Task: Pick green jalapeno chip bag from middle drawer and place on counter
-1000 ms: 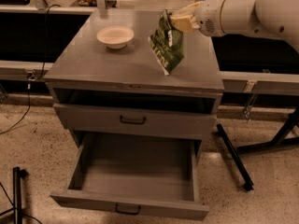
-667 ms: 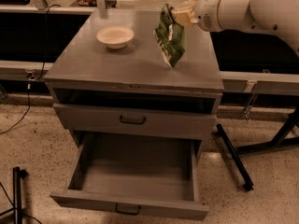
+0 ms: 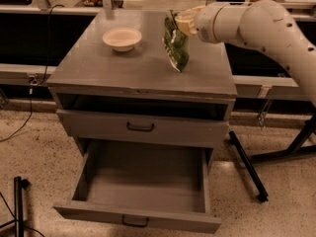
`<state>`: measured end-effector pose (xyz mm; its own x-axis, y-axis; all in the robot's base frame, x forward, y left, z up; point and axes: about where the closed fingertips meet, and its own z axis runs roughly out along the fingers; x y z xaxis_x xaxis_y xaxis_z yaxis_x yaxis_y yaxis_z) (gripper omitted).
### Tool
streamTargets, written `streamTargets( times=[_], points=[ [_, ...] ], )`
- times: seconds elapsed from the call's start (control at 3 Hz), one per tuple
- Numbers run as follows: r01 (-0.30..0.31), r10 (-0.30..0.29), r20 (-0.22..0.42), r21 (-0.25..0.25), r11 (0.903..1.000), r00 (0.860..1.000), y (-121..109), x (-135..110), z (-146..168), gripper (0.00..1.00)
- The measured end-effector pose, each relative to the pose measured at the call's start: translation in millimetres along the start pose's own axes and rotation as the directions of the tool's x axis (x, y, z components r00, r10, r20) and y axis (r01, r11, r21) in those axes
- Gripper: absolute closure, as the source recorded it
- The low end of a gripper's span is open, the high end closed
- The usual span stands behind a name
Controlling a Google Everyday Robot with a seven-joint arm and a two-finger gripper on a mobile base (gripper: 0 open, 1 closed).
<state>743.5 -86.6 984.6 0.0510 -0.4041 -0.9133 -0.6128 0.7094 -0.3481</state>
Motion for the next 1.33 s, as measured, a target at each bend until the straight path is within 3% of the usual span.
streamTargets(
  times=[1.0, 1.33],
  points=[
    [-0.001, 0.001, 0.007, -0.002, 1.0, 1.0, 2.7, -2.2, 4.0, 0.11],
    [-0.001, 0.001, 0.008, -0.004, 1.0, 1.0, 3.9, -2.3, 5.1, 0.0]
  ],
)
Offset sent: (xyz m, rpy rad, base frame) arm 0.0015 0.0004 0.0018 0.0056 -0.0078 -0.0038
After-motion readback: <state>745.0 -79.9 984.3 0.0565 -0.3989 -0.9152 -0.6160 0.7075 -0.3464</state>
